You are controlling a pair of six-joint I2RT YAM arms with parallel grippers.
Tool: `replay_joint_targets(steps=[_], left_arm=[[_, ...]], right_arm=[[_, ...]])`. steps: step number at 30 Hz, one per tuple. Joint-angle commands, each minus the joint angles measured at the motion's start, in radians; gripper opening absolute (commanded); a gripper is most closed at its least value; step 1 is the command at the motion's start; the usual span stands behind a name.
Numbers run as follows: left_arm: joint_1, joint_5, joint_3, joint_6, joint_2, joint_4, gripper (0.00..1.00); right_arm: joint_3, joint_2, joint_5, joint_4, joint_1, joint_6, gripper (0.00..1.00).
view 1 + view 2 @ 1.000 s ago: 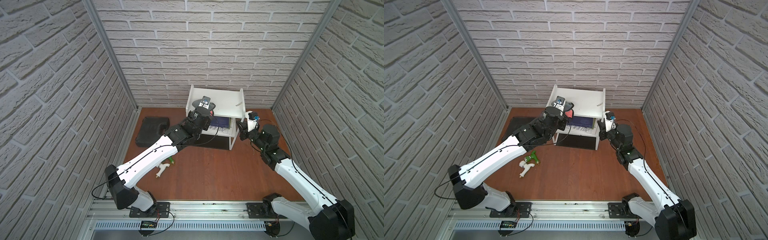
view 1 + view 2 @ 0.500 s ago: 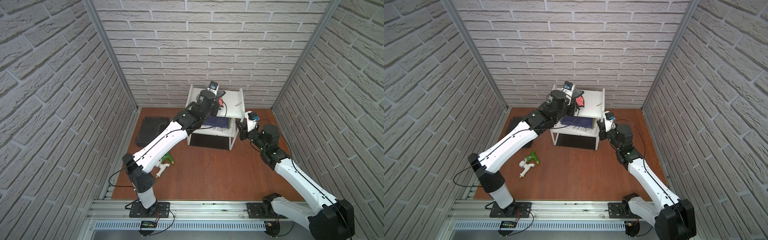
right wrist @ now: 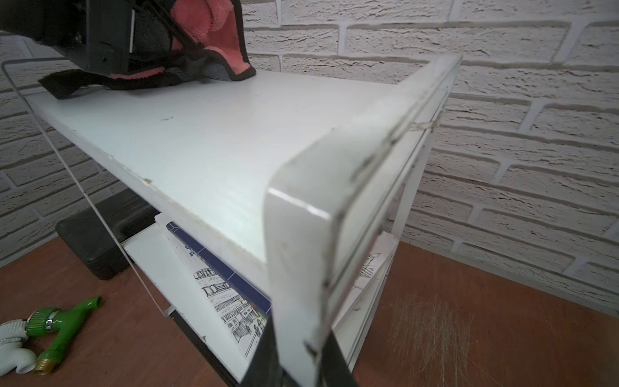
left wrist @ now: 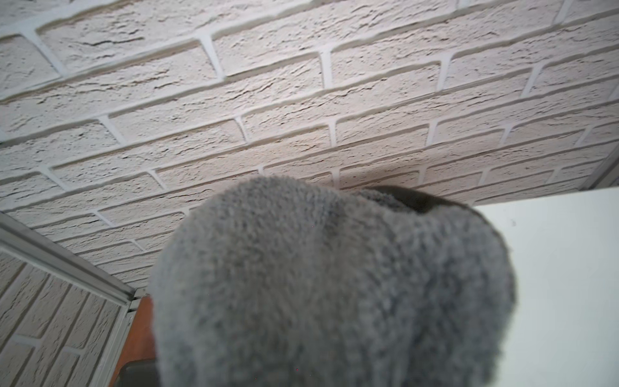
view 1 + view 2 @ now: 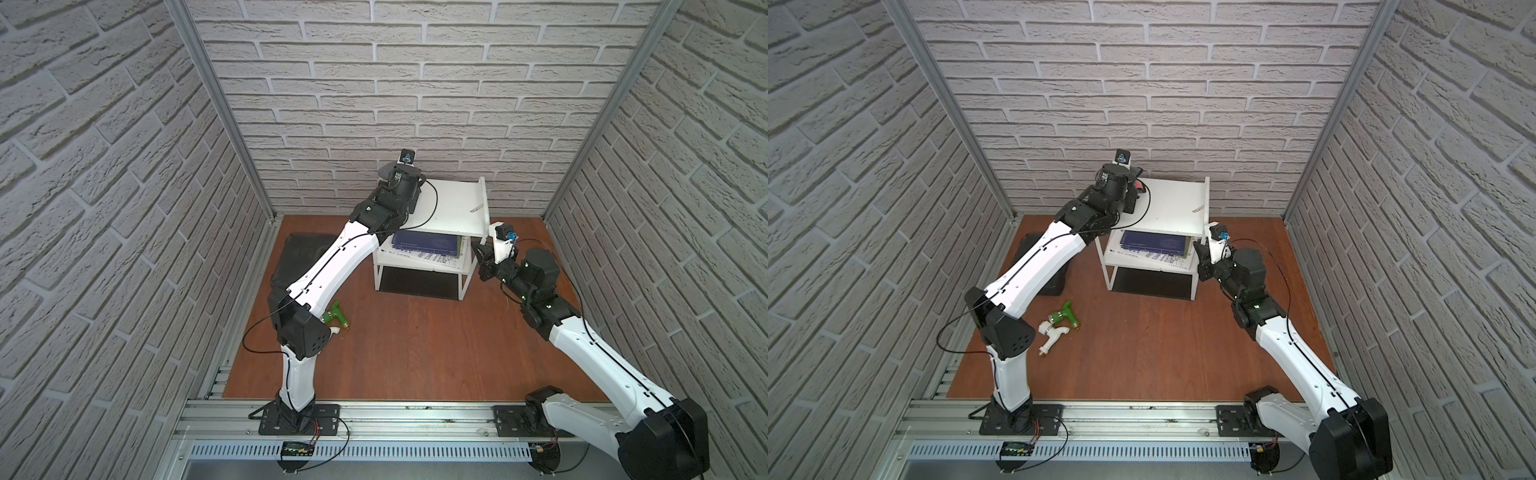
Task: Wipe the bookshelf clean with a cloth
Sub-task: Hold the shelf at the center of the board.
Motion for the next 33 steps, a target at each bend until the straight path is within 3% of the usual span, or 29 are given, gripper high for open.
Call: replay_joint_targets(steps=[1, 3, 6, 14, 17, 22, 24, 26, 29, 33], left_arm=[[-0.103, 0.195, 0.120, 0.029, 0.116, 0.042, 0.00], [-0.155, 0.200, 0.212, 0.061, 0.191, 0.026, 0.00], [-0.165, 0.087, 0.337, 0.101, 0.282, -0.046, 0.00], [0.021, -0.161, 0.365, 0.108, 0.270, -0.067, 0.00], [0.012, -0.102, 0.362, 0.102, 0.264, -0.044, 0.00], [-0.101, 0.198, 0.365, 0.059, 0.287, -0.012, 0.00], [-0.149, 0.231, 0.375, 0.072, 0.306, -0.002, 0.00], [-0.162, 0.138, 0.385, 0.106, 0.316, -0.005, 0.00], [-0.095, 0.028, 0.366, 0.093, 0.298, -0.052, 0.00], [-0.023, -0.204, 0.210, 0.147, 0.202, -0.033, 0.00]], right_arm=[[-0.003, -0.018, 0.042, -0.078, -0.010, 0.028, 0.03], [-0.001, -0.016, 0.046, -0.085, -0.010, 0.026, 0.03], [0.001, -0.010, 0.045, -0.082, -0.010, 0.025, 0.03], [0.014, 0.020, 0.042, -0.078, -0.010, 0.024, 0.03], [0.009, 0.022, 0.049, -0.074, -0.010, 0.033, 0.03], [0.001, 0.018, 0.067, -0.071, -0.010, 0.040, 0.03], [0.002, 0.023, 0.069, -0.062, -0.011, 0.040, 0.03], [-0.001, 0.032, 0.067, -0.039, -0.010, 0.039, 0.03], [-0.010, 0.059, 0.052, 0.013, -0.020, 0.012, 0.03], [0.014, 0.110, -0.024, 0.037, -0.058, -0.025, 0.03]])
